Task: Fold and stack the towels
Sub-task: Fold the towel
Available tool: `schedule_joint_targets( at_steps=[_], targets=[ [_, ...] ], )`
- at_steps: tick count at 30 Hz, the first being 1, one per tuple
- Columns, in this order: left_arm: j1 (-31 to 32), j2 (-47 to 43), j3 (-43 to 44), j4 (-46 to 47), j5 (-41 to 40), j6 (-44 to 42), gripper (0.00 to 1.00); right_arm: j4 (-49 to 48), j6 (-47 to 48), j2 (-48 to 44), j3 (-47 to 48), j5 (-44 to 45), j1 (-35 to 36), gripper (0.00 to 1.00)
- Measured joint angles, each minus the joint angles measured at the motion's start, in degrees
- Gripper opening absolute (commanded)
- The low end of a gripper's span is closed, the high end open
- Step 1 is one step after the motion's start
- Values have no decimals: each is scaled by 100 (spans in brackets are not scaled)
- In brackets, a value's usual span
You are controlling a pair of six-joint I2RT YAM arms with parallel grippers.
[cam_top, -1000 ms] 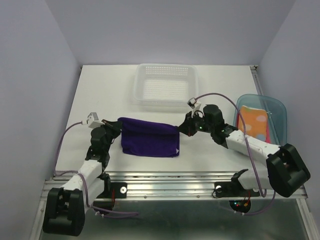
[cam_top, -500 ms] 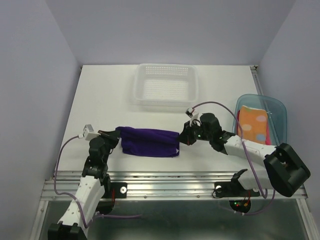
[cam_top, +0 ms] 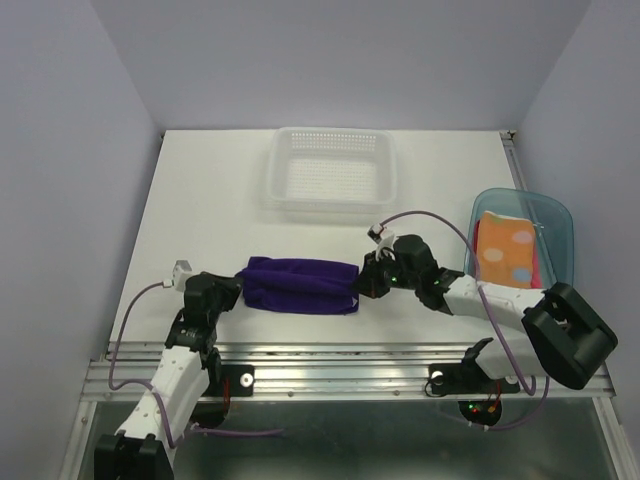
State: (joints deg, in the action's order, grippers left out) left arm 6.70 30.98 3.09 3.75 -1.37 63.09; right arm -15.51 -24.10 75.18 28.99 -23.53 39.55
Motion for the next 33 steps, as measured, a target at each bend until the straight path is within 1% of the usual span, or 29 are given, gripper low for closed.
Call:
schedule_joint_targets(
  at_steps=[2, 3, 4, 6, 8, 9, 11, 12, 14, 15, 17, 18, 19, 20, 21, 23, 26, 28, 33],
  targets=[
    [0, 7, 0, -33, 26, 46, 33, 4, -63, 0, -39, 52, 22, 12],
    [0, 7, 0, -39, 44, 70, 41, 0, -90, 0, -44, 63, 26, 16],
    [0, 7, 2, -50, 57, 85, 44, -2, -125, 0, -44, 61, 28, 17],
    [0, -4, 17, -133, 72, 111, 53, -2, -195, 0, -44, 57, 35, 25],
    [0, -94, 96, -315, 66, 153, 59, 2, -254, -7, -44, 57, 57, 30],
    [0, -142, 153, -444, 59, 157, 64, 20, -284, -22, -44, 55, 72, 42],
    [0, -319, 280, -758, -2, 186, 68, 125, -306, -109, -44, 55, 105, 53],
    [0, -444, 358, -960, -59, 203, 73, 212, -321, -184, -44, 57, 107, 58],
    [0, -713, 535, -1300, -186, 214, 77, 352, -337, -339, -44, 57, 118, 62],
    [0, -820, 621, -1427, -234, 216, 82, 411, -348, -398, -44, 61, 120, 66],
    [0, -1051, 811, -1676, -321, 208, 86, 592, -367, -566, -44, 76, 131, 71],
    [0, -1139, 922, -1797, -356, 210, 87, 723, -358, -671, -42, 96, 140, 76],
    [0, -1174, 1014, -1875, -380, 214, 88, 822, -358, -754, -42, 120, 140, 83],
    [0, -1176, 1106, -1941, -402, 210, 90, 942, -361, -841, -33, 157, 140, 89],
    [0, -1163, 1187, -1971, -417, 195, 92, 1021, -350, -916, -22, 186, 140, 100],
    [0, -1099, 1287, -1963, -413, 144, 93, 1113, -367, -986, 44, 216, 140, 100],
    [0, -658, 1370, -1624, -258, -37, 94, 1119, -363, -855, 350, 221, 181, 100],
    [0, -79, 1517, -1340, 0, -240, 94, 1110, -286, -522, 730, 251, 264, 100],
    [127, 1668, 2374, -778, 452, -846, 94, 1060, -39, 538, 1574, 479, 404, 100]
  ],
)
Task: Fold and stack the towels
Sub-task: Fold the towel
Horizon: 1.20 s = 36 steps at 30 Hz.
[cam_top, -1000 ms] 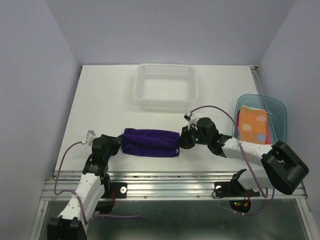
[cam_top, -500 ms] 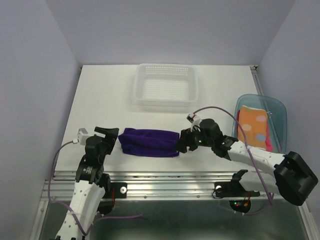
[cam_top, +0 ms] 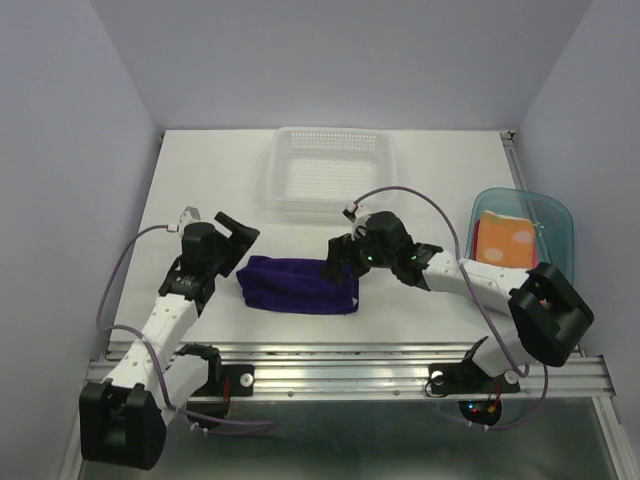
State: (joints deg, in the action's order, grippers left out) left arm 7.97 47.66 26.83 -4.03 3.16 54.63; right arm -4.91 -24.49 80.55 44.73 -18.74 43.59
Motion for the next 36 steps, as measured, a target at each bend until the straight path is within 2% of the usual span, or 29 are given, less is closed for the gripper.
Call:
schedule_joint_targets(
  at_steps=[3, 8, 14, 22, 30, 36],
  targets=[
    [223, 444, 374, 184, -2, -262, 94, 4, 140, 535, 271, 105, 28, 100],
    [1012, 1244, 920, 588, -107, -546, 95, 11, 280, 1132, 413, 81, 160, 100],
    [1172, 1947, 837, 643, -149, -599, 95, 63, 334, 1366, 420, 28, 442, 100],
    [1309, 1825, 173, 669, -170, -586, 94, 26, 330, 1255, 339, 59, 796, 100],
    [1344, 999, -699, 769, 109, -446, 94, 0, 299, 868, -79, 118, 1102, 100],
    [1379, 275, -844, 380, 4, -306, 95, -114, 125, 691, -492, 133, 1239, 100]
  ],
)
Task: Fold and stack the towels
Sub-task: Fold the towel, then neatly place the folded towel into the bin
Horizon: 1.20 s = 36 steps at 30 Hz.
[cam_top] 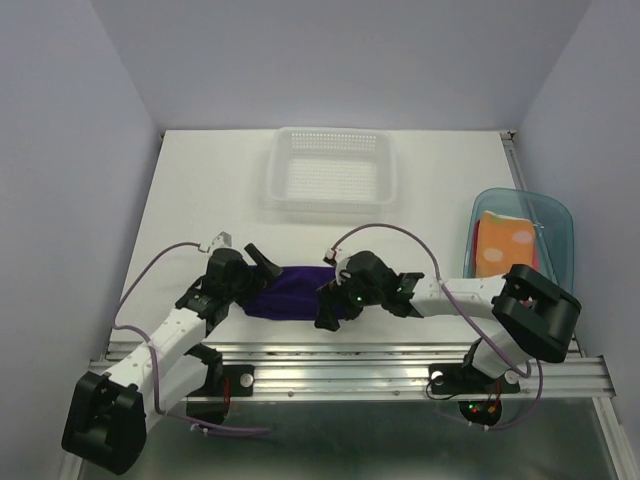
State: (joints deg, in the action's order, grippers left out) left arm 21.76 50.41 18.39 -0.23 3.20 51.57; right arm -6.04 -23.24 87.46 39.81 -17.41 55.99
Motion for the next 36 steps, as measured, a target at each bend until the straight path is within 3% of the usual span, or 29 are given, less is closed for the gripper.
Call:
schedule_joint_targets(
  at_steps=[16, 26, 30, 36],
  targets=[
    [2, -511, 28, -1003, 4, 42, 95, -26, -341, -1008, -852, 282, 111, 100],
    [42, -798, 26, -1416, -2, 155, 95, 431, -931, -2181, -859, 1746, 111, 100],
    [44, -894, 26, -1473, 4, 175, 95, 800, -1292, -2059, -837, 2472, 111, 100],
    [66, -1209, -4, -1558, 22, 240, 95, 1281, -1707, -1097, -291, 3300, 111, 95]
  ],
)
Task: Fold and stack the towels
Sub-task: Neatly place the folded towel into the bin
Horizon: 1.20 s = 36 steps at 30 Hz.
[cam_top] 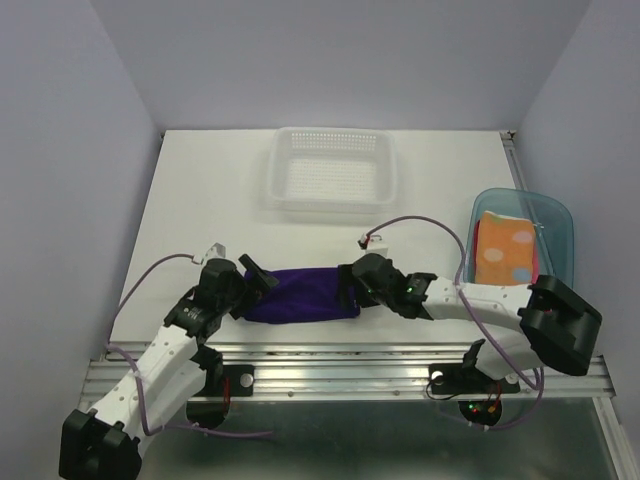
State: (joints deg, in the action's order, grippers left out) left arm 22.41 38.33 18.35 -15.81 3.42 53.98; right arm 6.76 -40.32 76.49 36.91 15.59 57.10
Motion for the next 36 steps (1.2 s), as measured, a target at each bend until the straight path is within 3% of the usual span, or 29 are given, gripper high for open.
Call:
schedule_joint_targets(
  at_steps=[9, 17, 21, 27, 36],
  targets=[
    [13, -280, -81, -94, -28, 98, 95, 181, -297, 1239, 734, 444, 0, 88],
    [15, -393, -85, -122, -96, 125, 96, 245, -304, 1550, 1036, 516, 131, 79],
    [13, -426, -85, -125, -133, 142, 96, 511, -411, 1751, 1270, 763, 299, 65],
    [13, -452, -85, -127, -203, 144, 96, 732, -702, 1928, 1443, 992, 393, 33],
    [13, -433, 76, -192, -479, 105, 97, 1119, -457, 1860, 1523, 1495, 448, 7]
  ],
)
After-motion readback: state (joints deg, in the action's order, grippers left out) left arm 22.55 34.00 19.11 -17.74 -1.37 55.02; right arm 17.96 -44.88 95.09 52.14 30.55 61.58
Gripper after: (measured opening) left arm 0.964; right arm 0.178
